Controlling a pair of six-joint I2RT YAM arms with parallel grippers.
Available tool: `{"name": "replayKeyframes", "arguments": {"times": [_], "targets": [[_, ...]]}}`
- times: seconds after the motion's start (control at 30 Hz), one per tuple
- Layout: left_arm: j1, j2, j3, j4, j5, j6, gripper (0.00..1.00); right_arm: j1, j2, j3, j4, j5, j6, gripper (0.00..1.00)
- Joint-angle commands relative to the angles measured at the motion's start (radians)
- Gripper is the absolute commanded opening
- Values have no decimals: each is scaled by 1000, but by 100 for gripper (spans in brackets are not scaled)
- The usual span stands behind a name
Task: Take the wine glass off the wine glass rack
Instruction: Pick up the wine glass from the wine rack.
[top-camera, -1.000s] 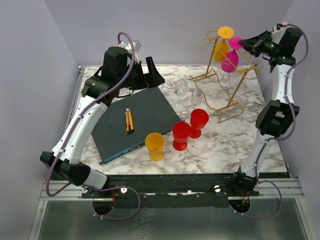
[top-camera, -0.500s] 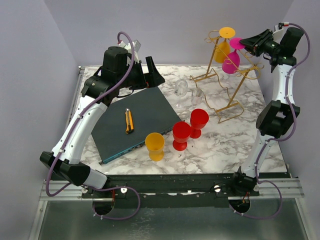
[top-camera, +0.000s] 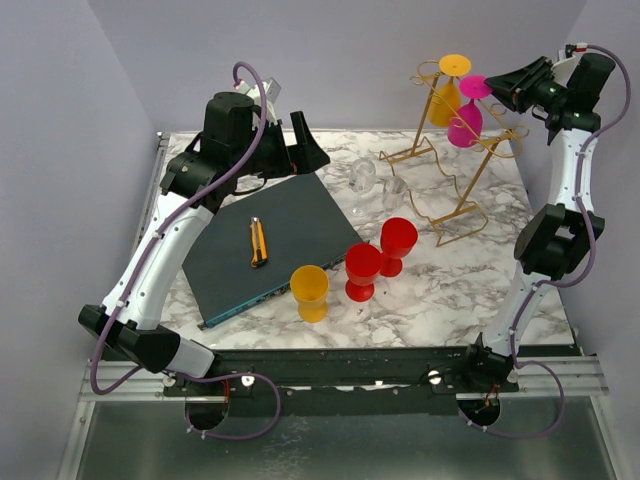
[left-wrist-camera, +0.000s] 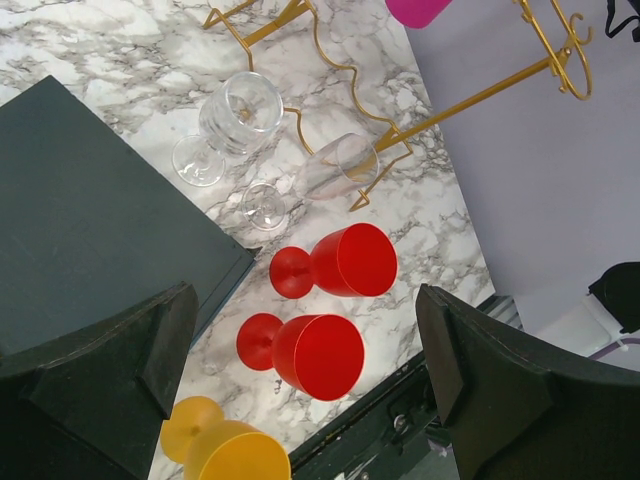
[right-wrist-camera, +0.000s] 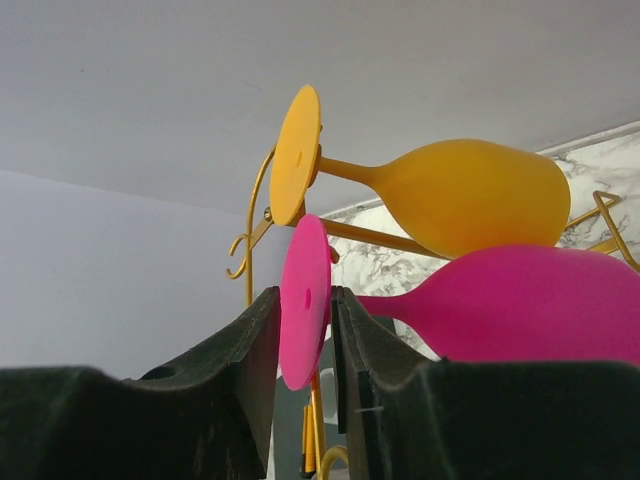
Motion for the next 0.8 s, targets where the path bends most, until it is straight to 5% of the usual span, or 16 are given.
{"name": "replayKeyframes", "arguments": {"times": [0.0,0.47,0.77], "targets": [[-5,-26,33,8,-8,1,99,-10,-35,27,-41,19,-20,31],[-4,-25,36,7,-10,1,99,-12,-24,33,-57,18,1,1],[-5,-24,37,7,-16,-2,99,-46,-71,-47,35,36,102,1]]}}
